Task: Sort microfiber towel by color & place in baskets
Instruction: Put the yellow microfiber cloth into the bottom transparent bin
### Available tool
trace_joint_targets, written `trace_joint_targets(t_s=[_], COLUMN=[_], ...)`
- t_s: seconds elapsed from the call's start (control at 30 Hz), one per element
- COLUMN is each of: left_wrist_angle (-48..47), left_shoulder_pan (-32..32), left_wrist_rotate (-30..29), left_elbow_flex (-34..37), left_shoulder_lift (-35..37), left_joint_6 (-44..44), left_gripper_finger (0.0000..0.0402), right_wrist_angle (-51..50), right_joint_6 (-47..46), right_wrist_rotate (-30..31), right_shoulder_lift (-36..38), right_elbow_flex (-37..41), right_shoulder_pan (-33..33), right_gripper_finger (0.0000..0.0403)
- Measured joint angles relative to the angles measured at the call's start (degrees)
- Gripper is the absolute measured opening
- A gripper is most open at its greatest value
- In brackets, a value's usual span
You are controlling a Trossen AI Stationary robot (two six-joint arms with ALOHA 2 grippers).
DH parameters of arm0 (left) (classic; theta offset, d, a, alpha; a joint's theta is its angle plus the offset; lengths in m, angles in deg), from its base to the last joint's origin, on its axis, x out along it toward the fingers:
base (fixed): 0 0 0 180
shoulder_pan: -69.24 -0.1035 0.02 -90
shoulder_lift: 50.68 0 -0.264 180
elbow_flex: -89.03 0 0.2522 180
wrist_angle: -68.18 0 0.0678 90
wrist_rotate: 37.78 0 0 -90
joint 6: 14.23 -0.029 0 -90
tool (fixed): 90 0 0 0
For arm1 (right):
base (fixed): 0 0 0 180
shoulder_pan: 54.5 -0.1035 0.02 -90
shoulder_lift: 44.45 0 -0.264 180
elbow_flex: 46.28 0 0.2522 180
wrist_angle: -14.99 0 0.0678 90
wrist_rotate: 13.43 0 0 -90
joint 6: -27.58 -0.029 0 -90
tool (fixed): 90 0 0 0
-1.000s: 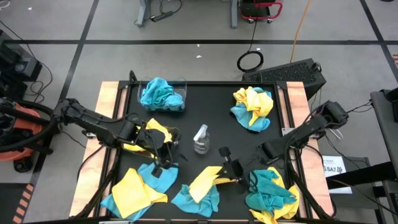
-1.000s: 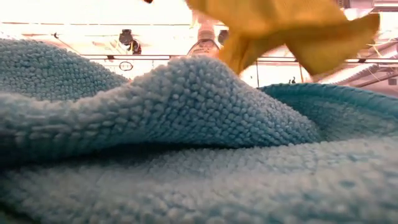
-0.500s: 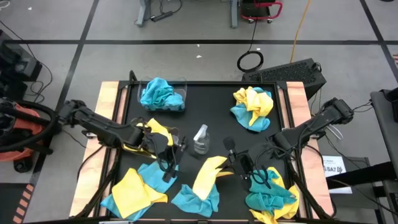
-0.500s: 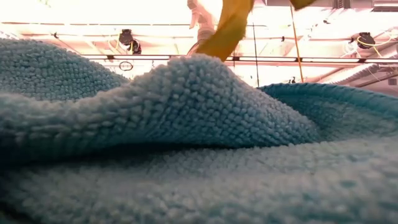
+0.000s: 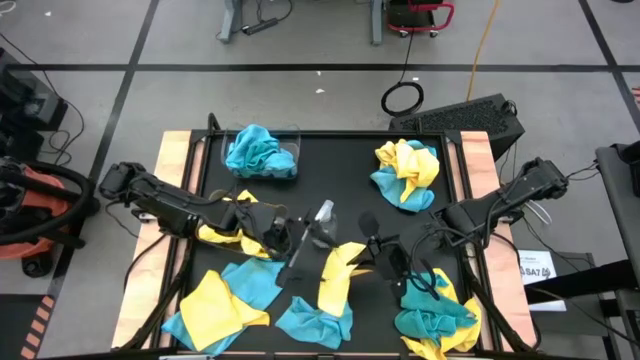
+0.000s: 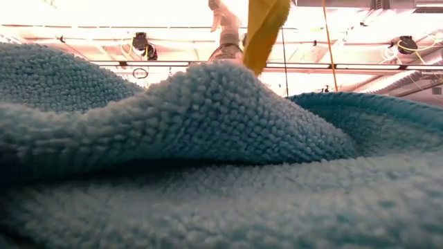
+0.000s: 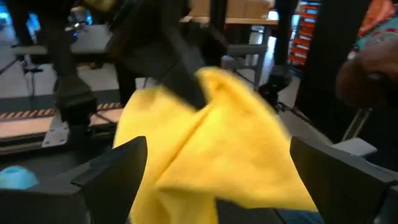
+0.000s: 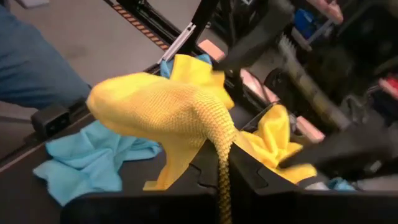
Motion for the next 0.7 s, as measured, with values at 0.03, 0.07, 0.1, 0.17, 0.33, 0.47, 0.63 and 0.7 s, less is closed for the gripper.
trace_joint_targets(t_s=[0.03, 0.07, 0.1, 0.17, 0.33, 0.47, 0.63, 0.7], left_wrist_angle=[0.3, 0.9, 1.2, 1.0, 3.3, 4.4, 4.3, 4.0], left_shoulder_pan=[-0.3, -0.6, -0.8, -1.4, -1.9, -1.9, -2.4, -2.4], left_wrist_rotate=[-0.2, -0.6, -1.3, -1.8, 0.8, 0.7, 0.8, 1.2], left_elbow_flex=[0.0, 0.0, 0.0, 0.0, -0.1, -0.1, -0.1, -0.1], left_shoulder_lift=[-0.3, -0.7, -1.1, -2.0, -3.8, -4.3, -4.4, -4.4], left_joint_6=[0.3, 0.8, 1.3, 1.9, 2.6, 2.5, 0.8, -0.4], left_gripper_finger=[0.04, 0.04, 0.04, 0.04, 0.0399, 0.037, 0.0272, 0.0224], right_wrist_angle=[0.2, 0.1, -0.1, 0.0, -0.2, 0.5, 1.3, 1.6], right_joint_6=[0.9, 1.9, 2.7, 4.5, 7.5, 8.7, 10.5, 10.7], right_wrist_rotate=[0.0, 0.0, 0.0, 0.0, 0.0, 0.0, 0.0, 0.0], right_shoulder_lift=[-0.2, -0.2, -0.4, -0.8, -1.3, -1.3, -1.3, -1.3], right_elbow_flex=[-0.4, -0.7, -1.1, -2.0, -3.5, -3.6, -3.6, -3.6], right_shoulder_pan=[0.2, 0.3, 0.6, 1.1, 2.3, 3.2, 3.2, 3.2], right_gripper_finger=[0.0, 0.0, 0.0, 0.0, 0.0, 0.0, 0.0, 0.0])
